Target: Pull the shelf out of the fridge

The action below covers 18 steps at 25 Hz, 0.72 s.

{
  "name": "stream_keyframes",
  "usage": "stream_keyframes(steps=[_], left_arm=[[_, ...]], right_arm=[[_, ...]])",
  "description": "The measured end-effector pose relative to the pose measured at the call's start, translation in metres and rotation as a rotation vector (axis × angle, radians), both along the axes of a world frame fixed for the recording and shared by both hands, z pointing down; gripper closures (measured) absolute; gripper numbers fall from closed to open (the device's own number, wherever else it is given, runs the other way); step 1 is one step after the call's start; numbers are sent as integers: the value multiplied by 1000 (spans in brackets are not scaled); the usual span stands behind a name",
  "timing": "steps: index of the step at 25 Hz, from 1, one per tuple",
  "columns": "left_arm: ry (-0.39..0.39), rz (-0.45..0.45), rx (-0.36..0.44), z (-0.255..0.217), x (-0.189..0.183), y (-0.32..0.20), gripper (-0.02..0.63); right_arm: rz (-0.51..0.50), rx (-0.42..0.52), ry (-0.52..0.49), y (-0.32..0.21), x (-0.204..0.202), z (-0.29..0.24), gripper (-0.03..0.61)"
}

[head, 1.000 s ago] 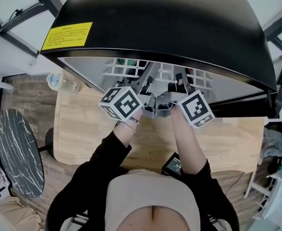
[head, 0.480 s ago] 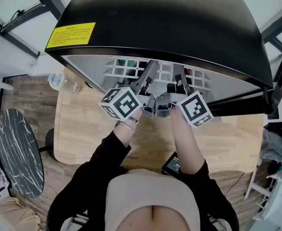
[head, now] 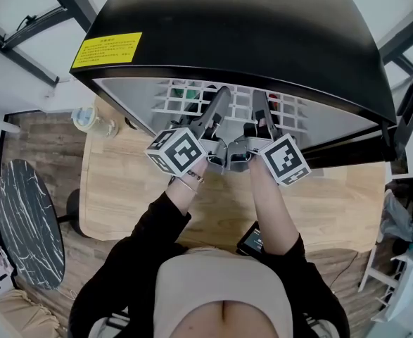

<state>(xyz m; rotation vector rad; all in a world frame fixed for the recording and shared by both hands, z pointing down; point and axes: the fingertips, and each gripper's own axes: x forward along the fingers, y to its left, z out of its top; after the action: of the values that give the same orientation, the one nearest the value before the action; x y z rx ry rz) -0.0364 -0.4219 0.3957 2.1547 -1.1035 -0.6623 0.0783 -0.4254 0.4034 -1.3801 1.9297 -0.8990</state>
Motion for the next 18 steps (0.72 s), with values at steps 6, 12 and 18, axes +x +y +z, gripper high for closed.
stream_keyframes(steps=[6, 12, 18], left_arm=[[9, 0, -2, 0, 0, 3, 425], [10, 5, 0, 0, -1, 7, 425], [9, 6, -2, 0, -1, 10, 425]], right_arm=[[-7, 0, 1, 3, -1, 0, 446], [-5, 3, 10, 7, -1, 0, 446], [-9, 7, 11, 10, -1, 0, 442]])
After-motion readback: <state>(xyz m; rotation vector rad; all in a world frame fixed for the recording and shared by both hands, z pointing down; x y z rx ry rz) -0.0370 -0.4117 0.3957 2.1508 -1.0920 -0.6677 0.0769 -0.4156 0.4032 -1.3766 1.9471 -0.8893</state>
